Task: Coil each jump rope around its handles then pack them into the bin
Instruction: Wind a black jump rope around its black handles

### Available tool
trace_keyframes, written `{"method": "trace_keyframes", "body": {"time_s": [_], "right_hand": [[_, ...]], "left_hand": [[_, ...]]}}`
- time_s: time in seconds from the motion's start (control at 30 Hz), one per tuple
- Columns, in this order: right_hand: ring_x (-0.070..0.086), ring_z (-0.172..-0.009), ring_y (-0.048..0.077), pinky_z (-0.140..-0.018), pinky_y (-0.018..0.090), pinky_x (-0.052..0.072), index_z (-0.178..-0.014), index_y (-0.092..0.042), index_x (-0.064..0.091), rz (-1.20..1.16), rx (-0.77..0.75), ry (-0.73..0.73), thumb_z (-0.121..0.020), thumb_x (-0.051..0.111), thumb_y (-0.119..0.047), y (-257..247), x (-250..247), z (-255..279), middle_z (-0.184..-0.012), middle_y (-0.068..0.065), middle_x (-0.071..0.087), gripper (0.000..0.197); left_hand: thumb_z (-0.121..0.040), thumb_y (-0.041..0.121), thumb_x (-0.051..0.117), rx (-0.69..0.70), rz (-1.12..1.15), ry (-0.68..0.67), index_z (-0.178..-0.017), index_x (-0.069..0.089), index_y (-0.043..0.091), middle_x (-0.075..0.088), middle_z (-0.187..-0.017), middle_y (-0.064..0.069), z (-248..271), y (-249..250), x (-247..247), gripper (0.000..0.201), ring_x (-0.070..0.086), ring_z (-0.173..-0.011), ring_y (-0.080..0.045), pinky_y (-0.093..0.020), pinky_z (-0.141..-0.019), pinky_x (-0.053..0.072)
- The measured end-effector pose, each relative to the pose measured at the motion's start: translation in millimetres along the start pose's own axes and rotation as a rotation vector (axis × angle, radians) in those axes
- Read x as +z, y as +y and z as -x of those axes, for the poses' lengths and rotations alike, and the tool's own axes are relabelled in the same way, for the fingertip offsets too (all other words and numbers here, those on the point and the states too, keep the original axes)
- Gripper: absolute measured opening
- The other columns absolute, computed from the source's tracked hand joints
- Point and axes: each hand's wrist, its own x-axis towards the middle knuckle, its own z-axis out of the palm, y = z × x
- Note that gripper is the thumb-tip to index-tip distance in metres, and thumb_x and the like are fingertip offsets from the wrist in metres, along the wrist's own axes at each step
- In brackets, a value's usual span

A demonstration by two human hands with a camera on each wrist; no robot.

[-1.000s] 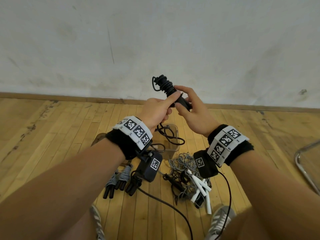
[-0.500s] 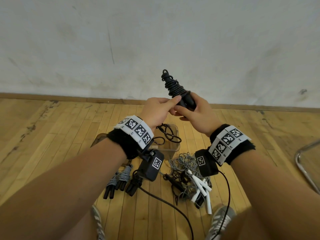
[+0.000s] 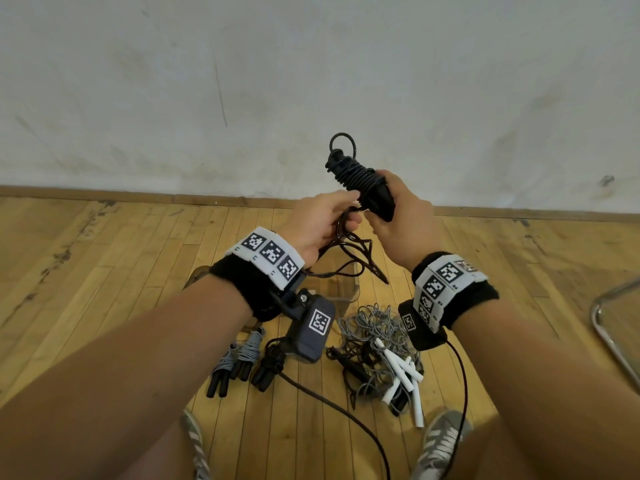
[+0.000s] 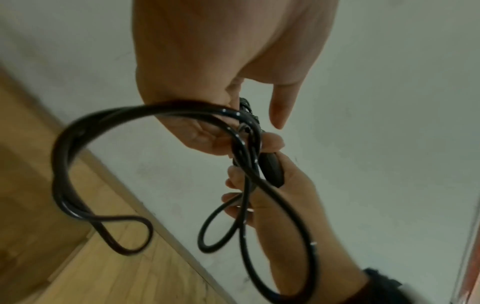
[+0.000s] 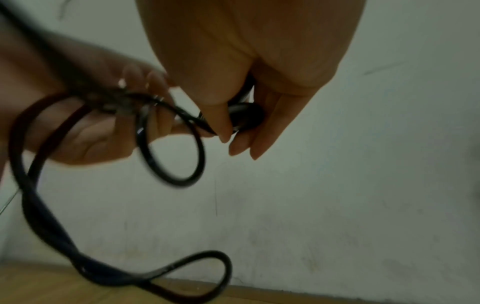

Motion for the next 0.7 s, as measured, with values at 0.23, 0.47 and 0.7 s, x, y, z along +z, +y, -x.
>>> {"method": "trace_keyframes", "body": {"time_s": [0.23, 0.47, 0.7], "right_hand": [[0.066, -0.093, 0.021, -0.082, 0.042, 0.055, -0.150, -0.032, 0.033, -0.068, -0.167, -0.123, -0.098, 0.051, -0.036, -4, 11, 7, -0.116, 0.000, 0.067, 0.056], [0.069, -0.086, 0.028, -0.082, 0.047, 0.058, -0.148, -0.034, 0.037, -0.317, -0.123, -0.229, -0.108, 0.044, -0.030, -14, 10, 11, -0.104, 0.009, 0.069, 0.040], [0.070, -0.086, 0.016, -0.091, 0.050, 0.059, -0.132, -0.015, 0.059, -0.575, 0.114, -0.299, -0.104, 0.056, -0.027, -12, -2, 5, -0.101, 0.006, 0.072, 0.031]], "left_hand": [[-0.096, 0.050, 0.063, -0.003, 0.029, 0.051, -0.104, 0.072, 0.013, 0.068, -0.071, 0.001, 0, 0, -3, 0.039, 0.061, -0.058, -0.007, -0.017, -0.059, 0.053], [-0.091, 0.050, 0.072, 0.033, -0.039, 0.169, -0.104, 0.074, 0.008, 0.065, -0.069, 0.001, -8, -9, -13, 0.044, 0.059, -0.055, -0.007, -0.017, -0.054, 0.048], [-0.096, 0.060, 0.058, 0.144, -0.271, 0.061, -0.097, 0.078, 0.003, 0.076, -0.075, -0.003, -7, -4, -13, 0.060, 0.069, -0.075, -0.013, -0.031, -0.088, 0.053]]}}
